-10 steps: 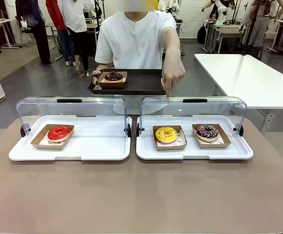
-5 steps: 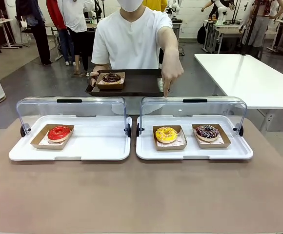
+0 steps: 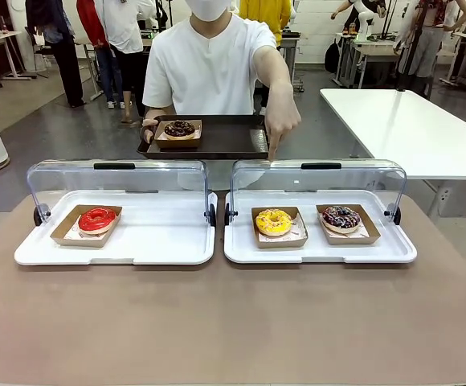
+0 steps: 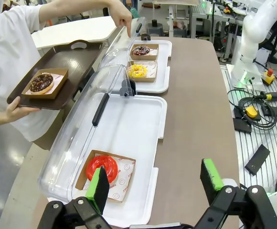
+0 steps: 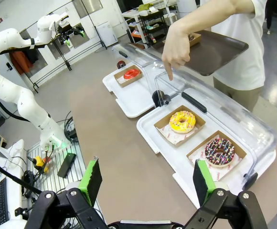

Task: Provide the desired donut to the person.
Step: Pick up and lift the Paper togo box containing the Donut pointed at by the person.

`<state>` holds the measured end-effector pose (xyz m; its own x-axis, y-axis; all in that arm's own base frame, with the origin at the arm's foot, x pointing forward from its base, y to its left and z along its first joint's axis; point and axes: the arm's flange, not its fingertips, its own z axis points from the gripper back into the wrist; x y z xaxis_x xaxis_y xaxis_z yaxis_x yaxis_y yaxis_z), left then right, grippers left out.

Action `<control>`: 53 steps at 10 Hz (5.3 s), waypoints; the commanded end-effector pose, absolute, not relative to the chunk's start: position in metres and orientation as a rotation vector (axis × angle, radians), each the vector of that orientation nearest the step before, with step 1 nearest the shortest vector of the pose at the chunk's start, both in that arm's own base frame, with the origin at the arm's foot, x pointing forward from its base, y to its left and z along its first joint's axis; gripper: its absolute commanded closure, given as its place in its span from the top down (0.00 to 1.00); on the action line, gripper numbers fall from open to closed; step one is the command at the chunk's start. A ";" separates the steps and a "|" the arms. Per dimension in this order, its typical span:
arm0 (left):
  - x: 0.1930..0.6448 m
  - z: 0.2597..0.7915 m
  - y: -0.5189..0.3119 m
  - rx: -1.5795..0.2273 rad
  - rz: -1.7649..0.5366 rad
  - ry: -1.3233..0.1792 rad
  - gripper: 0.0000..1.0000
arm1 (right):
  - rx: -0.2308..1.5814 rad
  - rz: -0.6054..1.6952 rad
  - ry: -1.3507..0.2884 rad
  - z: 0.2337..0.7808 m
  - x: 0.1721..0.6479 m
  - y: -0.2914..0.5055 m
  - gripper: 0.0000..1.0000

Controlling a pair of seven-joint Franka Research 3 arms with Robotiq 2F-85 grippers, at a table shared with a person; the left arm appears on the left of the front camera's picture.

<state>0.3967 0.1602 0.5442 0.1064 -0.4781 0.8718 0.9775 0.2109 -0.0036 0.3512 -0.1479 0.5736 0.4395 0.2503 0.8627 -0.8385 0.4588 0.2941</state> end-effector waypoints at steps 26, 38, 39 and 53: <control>0.396 0.544 0.162 -0.710 -1.224 -0.868 1.00 | 0.100 1.639 -0.071 0.459 0.447 0.188 1.00; 0.396 0.544 0.162 -0.710 -1.224 -0.868 1.00 | 0.125 1.720 -0.058 0.406 0.496 0.240 1.00; 0.396 0.544 0.162 -0.710 -1.224 -0.868 1.00 | 0.125 1.720 -0.058 0.406 0.496 0.240 1.00; 0.396 0.544 0.162 -0.710 -1.224 -0.868 1.00 | 0.031 1.634 -0.073 0.345 0.509 0.220 1.00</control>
<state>0.3976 0.1603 0.5437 0.1082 -0.4796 0.8708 0.9775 0.2110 -0.0052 0.5023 0.2215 0.3461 -0.0277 0.9995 0.0141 -0.9994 -0.0273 -0.0232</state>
